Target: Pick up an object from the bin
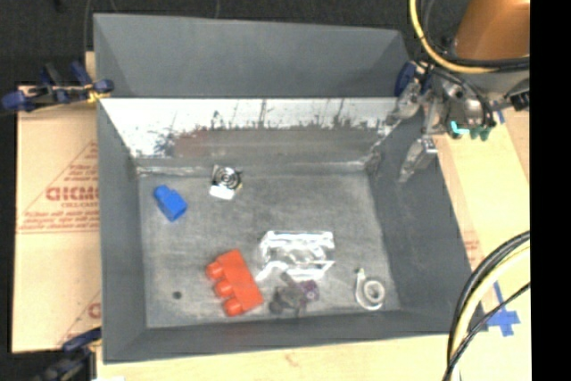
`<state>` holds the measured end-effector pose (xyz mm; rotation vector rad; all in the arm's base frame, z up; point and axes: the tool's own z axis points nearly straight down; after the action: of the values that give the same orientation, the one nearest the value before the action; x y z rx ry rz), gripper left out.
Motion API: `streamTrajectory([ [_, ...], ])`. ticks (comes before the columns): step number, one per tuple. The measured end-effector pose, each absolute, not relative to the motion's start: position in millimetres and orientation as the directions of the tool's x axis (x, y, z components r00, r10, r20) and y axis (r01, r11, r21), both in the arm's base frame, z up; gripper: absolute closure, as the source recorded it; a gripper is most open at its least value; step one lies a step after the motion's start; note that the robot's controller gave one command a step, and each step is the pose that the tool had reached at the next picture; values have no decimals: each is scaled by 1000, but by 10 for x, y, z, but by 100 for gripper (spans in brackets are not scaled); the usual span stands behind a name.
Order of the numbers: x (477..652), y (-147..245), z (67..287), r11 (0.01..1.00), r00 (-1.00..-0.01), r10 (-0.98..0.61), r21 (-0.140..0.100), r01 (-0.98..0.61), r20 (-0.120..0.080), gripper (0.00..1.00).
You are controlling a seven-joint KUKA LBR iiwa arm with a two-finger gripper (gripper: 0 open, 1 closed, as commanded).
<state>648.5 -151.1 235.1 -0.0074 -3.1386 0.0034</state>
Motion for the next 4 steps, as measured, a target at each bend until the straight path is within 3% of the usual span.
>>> streamTrajectory([
  [1,5583,-1394,1691,971,-971,-241,-2,-241,2,0],
  [2,4870,-1026,1628,894,-894,-448,-1,-448,1,0],
  [3,4782,248,1222,817,-817,-576,2,-576,-4,0],
  [4,4831,238,1287,746,-746,-666,-3,-666,-2,0],
])
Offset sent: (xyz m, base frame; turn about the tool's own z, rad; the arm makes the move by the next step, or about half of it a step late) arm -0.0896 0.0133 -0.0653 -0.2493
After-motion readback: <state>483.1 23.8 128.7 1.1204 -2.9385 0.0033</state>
